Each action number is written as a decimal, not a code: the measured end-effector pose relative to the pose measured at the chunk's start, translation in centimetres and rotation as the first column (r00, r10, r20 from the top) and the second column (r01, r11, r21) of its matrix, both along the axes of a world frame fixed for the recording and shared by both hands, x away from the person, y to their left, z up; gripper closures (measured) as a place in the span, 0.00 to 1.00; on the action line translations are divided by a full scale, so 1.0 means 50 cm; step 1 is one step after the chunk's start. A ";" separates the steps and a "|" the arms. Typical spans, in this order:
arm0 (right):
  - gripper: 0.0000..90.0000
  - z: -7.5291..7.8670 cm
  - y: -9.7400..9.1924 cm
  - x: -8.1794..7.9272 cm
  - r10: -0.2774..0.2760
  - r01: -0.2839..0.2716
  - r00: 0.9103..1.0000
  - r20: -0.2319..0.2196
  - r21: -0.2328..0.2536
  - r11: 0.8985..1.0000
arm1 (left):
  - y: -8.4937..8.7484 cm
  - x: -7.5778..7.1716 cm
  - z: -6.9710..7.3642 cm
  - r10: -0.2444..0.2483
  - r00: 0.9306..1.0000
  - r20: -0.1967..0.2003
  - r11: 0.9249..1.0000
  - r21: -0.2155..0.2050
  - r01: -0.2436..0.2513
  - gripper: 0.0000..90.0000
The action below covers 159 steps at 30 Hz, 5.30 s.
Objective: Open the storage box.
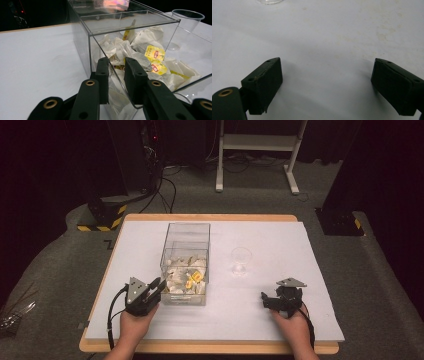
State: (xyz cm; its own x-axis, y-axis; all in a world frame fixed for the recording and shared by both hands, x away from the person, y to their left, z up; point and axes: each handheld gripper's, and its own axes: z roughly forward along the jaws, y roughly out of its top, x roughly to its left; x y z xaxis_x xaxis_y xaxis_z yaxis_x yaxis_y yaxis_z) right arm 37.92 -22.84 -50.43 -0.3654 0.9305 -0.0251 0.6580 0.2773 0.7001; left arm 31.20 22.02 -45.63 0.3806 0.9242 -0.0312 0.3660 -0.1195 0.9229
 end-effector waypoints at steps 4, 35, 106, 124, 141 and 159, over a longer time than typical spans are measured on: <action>0.11 0.000 0.000 0.000 0.000 0.000 1.000 0.000 0.000 1.000 | 0.001 -0.010 0.001 0.002 1.000 -0.002 1.000 -0.005 -0.002 0.85; 0.11 0.000 0.000 0.000 0.001 -0.001 1.000 -0.001 0.001 1.000 | -0.010 -0.039 -0.004 0.018 1.000 -0.016 0.999 0.038 -0.018 0.83; 0.15 0.003 0.004 -0.005 0.014 -0.014 1.000 0.018 -0.003 1.000 | 0.149 0.077 -0.103 0.108 0.957 -0.268 0.982 0.181 -0.060 0.35; 0.15 0.059 0.062 -0.029 0.154 -0.158 0.984 0.092 0.028 0.987 | 0.152 0.079 -0.104 0.116 0.954 -0.278 0.983 0.169 -0.070 0.33; 0.15 0.093 0.152 -0.033 0.258 -0.267 0.954 0.153 0.046 0.963 | 0.152 0.079 -0.103 0.115 0.953 -0.279 0.983 0.169 -0.070 0.33; 0.15 0.153 0.229 -0.035 0.346 -0.365 0.916 0.206 0.064 0.929 | 0.152 0.079 -0.104 0.115 0.953 -0.279 0.984 0.166 -0.070 0.33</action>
State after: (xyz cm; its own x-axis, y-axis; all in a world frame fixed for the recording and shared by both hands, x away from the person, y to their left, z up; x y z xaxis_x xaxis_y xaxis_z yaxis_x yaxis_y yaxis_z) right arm 36.15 -11.41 -42.81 -0.6699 0.7413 -0.0398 0.3831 0.3911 0.8368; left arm 35.17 29.61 -50.82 0.2890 0.9572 0.0173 0.6284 -0.2033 0.7508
